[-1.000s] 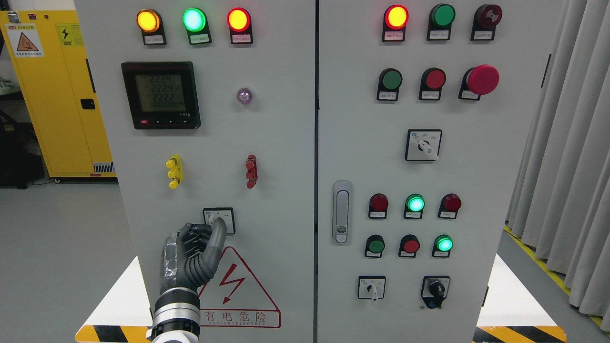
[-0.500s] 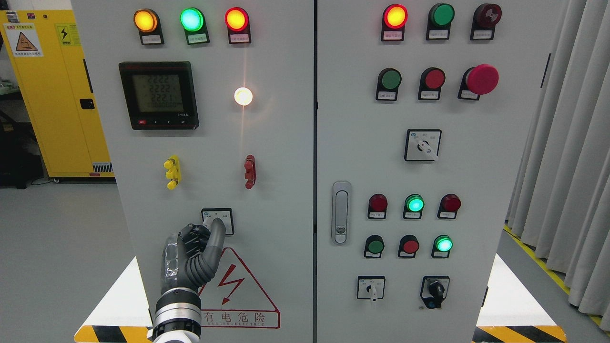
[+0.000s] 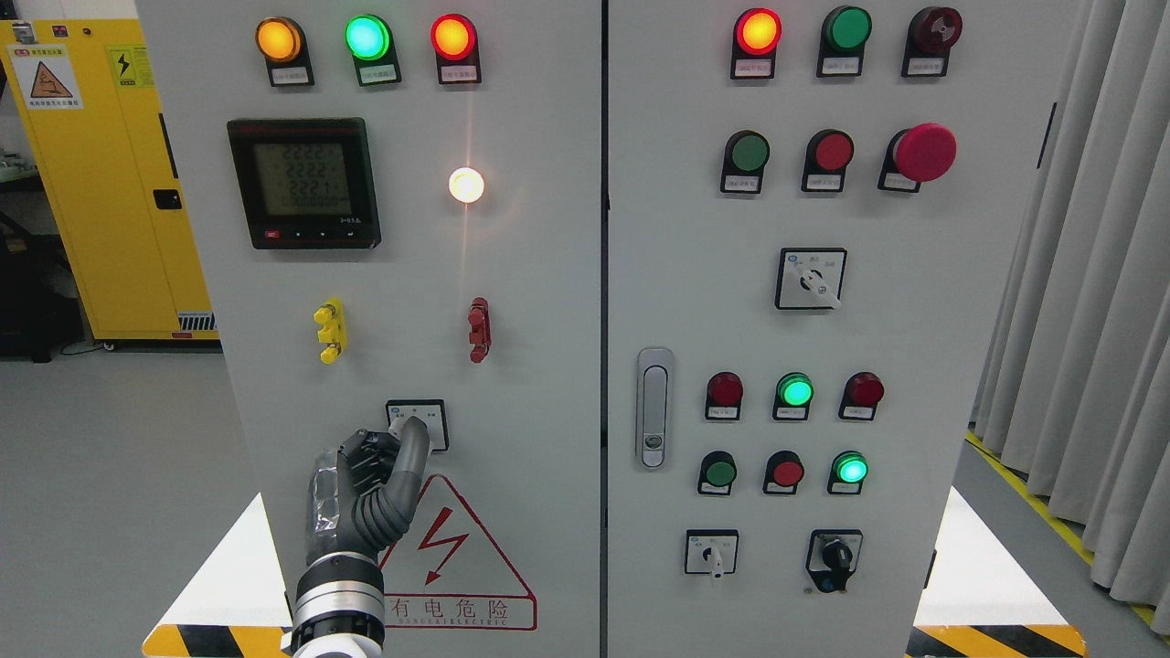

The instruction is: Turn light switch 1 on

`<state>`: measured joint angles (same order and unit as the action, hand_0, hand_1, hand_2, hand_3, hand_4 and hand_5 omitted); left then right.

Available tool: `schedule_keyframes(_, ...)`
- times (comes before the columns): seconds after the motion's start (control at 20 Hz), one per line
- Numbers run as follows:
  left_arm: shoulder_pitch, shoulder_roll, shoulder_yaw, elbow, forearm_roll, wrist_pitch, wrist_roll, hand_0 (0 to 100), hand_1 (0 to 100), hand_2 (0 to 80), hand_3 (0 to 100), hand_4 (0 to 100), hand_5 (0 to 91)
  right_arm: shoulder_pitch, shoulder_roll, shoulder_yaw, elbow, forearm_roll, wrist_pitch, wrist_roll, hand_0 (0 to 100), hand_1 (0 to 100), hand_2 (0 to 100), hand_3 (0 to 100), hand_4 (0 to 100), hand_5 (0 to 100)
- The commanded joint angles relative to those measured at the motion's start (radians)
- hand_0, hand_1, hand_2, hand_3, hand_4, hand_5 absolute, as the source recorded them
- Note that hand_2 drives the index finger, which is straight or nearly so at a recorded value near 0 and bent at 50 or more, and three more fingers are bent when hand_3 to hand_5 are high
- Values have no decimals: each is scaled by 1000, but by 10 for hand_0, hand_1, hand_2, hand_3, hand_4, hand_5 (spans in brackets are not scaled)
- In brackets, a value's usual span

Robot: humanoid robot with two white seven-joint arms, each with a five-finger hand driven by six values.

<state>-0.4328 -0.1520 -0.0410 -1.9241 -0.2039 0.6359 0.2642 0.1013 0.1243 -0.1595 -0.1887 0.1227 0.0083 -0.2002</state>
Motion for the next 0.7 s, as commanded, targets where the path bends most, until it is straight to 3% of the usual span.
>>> schedule_keyframes(0.0, 0, 0, 0, -1, 18, -1, -8, 318, 475, 550, 907, 884, 871, 0, 0, 0, 0, 0, -1, 1, 0, 500, 40, 0, 0, 0)
schedule_keyframes(0.3, 0, 0, -4, -1, 21, -2, -10, 204, 473, 554, 909, 883, 868, 0, 0, 0, 0, 0, -1, -1, 0, 500, 40, 0, 0, 0)
schedule_keyframes(0.65, 12, 3, -4, -13, 26, -4, -8, 170, 472, 556, 911, 881, 867, 0, 0, 0, 0, 0, -1, 1, 0, 500, 40, 0, 0, 0)
